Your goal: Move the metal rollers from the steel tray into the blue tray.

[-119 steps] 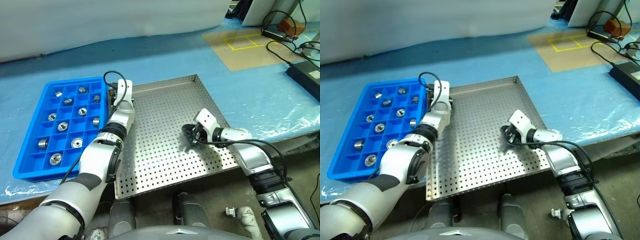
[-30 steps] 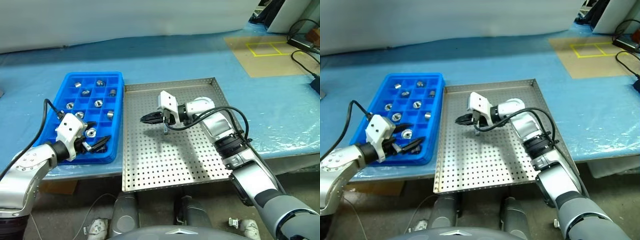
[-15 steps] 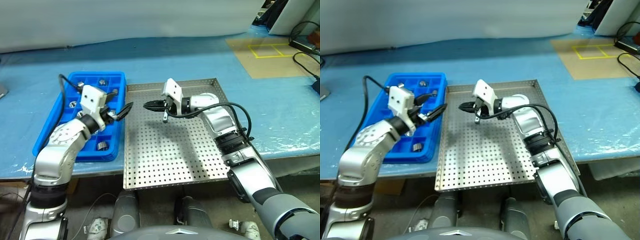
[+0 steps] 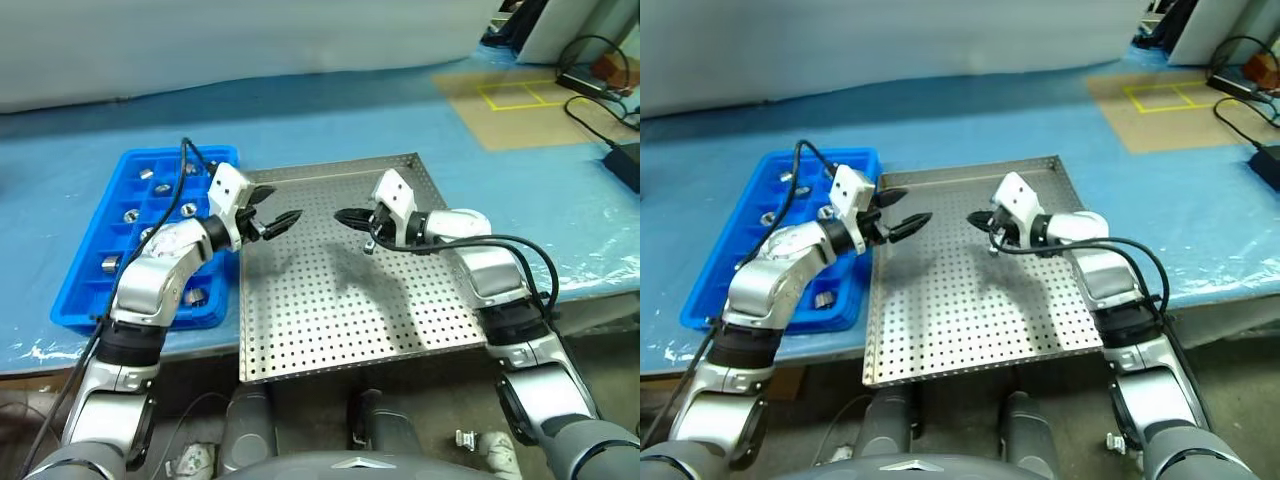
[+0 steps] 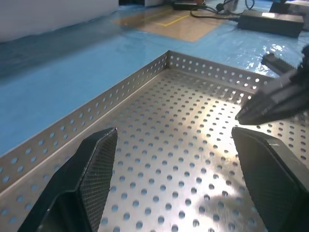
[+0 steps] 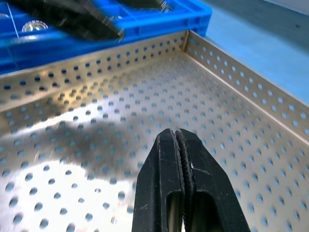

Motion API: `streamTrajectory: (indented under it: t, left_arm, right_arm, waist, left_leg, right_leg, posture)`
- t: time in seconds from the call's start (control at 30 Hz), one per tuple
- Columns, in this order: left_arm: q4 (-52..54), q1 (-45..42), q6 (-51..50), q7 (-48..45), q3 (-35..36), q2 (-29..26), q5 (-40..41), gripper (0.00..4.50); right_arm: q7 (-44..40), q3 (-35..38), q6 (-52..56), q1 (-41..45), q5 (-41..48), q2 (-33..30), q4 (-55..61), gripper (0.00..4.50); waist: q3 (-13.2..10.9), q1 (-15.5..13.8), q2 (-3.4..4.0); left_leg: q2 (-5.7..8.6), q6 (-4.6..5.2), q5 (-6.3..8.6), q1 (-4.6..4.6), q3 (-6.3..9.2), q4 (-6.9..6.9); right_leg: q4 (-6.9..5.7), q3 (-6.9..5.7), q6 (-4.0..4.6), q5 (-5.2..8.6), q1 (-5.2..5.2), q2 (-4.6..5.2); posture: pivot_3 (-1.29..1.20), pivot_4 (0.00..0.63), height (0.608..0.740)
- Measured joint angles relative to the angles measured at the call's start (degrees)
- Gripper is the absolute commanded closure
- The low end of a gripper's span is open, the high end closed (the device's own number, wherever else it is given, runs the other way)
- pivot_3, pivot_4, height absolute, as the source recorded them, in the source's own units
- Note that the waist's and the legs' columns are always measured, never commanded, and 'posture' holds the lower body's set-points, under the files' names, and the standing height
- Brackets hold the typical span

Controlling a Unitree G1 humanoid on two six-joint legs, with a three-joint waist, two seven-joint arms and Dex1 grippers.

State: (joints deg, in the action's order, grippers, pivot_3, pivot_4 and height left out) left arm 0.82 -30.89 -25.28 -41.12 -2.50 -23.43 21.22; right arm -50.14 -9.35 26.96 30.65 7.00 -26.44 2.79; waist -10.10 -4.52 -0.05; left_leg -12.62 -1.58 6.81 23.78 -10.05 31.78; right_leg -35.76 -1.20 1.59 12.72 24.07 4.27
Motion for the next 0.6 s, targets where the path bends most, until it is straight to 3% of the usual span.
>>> streamTrajectory:
  t: [0.17, 0.3, 0.43, 0.6]
  left_arm:
    - [-3.68, -3.08, 1.09, -3.21, -0.83, 1.09, -0.05, 0.48]
    - [-5.44, -3.54, 1.62, -5.16, -1.5, 0.91, -0.25, 0.48]
    - [-5.09, -2.26, 1.6, -5.96, -1.53, 0.71, -0.31, 0.48]
    - [-0.28, 1.4, -0.11, -6.43, -1.68, 0.09, 0.21, 0.48]
  right_arm:
    - [-1.66, 2.64, 8.43, -6.43, 4.48, -6.26, 9.87, 4.5]
    - [-8.83, 5.47, 16.25, -15.9, 11.99, -18.23, 22.02, 4.5]
    - [-11.58, 6.31, 18.8, -22.73, 14.48, -26.13, 28.26, 4.5]
    - [-10.13, 8.59, 23.52, -21.11, 18.2, -27.49, 32.15, 4.5]
  waist:
    - [0.01, 1.29, 0.02]
    - [0.03, 1.78, 0.05]
    - [0.03, 2.45, 0.06]
    - [0.03, 2.66, 0.06]
  left_leg:
    - [0.01, 0.08, 0.04, -0.02, -0.05, 0.0]
    - [-0.02, 0.36, 0.23, -0.12, -0.06, -0.08]
    - [0.0, 0.4, 0.26, -0.42, -0.14, -0.05]
    - [-0.03, 0.38, 0.25, -0.79, -0.12, -0.06]
  right_leg:
    - [0.07, 0.09, 0.0, 0.0, -0.02, -0.02]
    - [0.3, 0.05, 0.0, 0.02, -0.21, -0.03]
    - [0.33, 0.15, -0.02, 0.02, -0.46, 0.0]
    - [0.3, 0.11, -0.45, 0.28, -0.79, 0.0]
  posture:
    - [-0.26, 0.15, 0.74]
    - [-0.26, 0.15, 0.74]
    - [-0.24, 0.15, 0.74]
    - [-0.21, 0.15, 0.74]
